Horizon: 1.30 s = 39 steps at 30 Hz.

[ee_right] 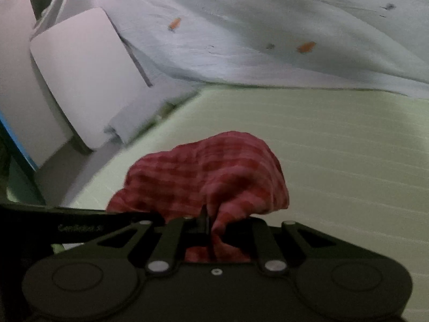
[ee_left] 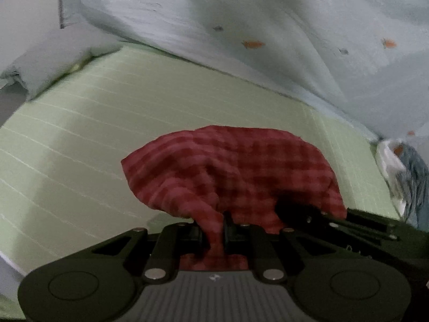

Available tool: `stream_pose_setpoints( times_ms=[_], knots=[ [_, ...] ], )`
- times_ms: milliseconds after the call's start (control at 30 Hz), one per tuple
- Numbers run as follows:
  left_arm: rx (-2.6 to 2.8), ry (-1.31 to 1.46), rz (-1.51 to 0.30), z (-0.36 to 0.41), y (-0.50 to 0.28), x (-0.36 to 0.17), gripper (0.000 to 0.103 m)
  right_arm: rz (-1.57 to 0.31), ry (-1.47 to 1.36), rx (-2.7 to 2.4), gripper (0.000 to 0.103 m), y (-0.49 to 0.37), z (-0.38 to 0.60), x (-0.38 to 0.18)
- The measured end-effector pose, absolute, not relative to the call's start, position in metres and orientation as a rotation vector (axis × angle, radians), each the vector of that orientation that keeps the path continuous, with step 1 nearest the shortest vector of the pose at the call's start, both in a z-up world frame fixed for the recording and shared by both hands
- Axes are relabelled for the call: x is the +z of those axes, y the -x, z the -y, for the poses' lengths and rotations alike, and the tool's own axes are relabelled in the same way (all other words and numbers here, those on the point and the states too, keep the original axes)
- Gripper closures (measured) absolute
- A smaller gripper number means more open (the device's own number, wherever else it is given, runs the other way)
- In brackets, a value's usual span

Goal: Fold clothes
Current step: 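Carry the folded shorts with both grippers onto the grey cloth by the headboard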

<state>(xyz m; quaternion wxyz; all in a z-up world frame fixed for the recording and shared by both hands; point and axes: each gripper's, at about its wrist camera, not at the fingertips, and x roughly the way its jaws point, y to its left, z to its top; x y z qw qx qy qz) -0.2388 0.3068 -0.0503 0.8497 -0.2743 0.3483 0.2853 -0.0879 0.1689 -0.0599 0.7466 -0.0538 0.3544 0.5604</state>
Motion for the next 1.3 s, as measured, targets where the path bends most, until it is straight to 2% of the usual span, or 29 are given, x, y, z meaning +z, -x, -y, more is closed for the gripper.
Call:
stream_pose_setpoints(
  times_ms=[367, 767, 900, 1100, 1200, 1267, 1300],
  knots=[
    [0.704, 0.530, -0.664, -0.501, 0.287, -0.021, 0.090, -0.665, 0.098, 1.308, 0.092, 0.147, -0.364, -0.027],
    [0.865, 0.506, -0.565, -0.698, 0.276, 0.014, 0.091, -0.612, 0.080, 1.458, 0.092, 0.116, -0.576, 0.008],
    [0.927, 0.451, -0.539, -0.765, 0.264, 0.019, 0.090, -0.662, -0.006, 1.481, 0.091, 0.099, -0.639, 0.003],
    [1.010, 0.499, -0.569, -0.841, 0.252, -0.017, 0.090, -0.721, -0.011, 1.471, 0.090, 0.081, -0.715, -0.032],
    [1.081, 0.494, -0.628, -0.864, 0.243, -0.039, 0.080, -0.695, 0.065, 1.389, 0.082, 0.073, -0.739, -0.053],
    [1.127, 0.533, -0.644, -0.871, 0.245, -0.052, 0.067, -0.673, 0.133, 1.322, 0.079, 0.066, -0.749, -0.066],
    [1.152, 0.548, -0.647, -0.872, 0.247, -0.056, 0.047, -0.667, 0.162, 1.306, 0.079, 0.062, -0.751, -0.071]
  ],
)
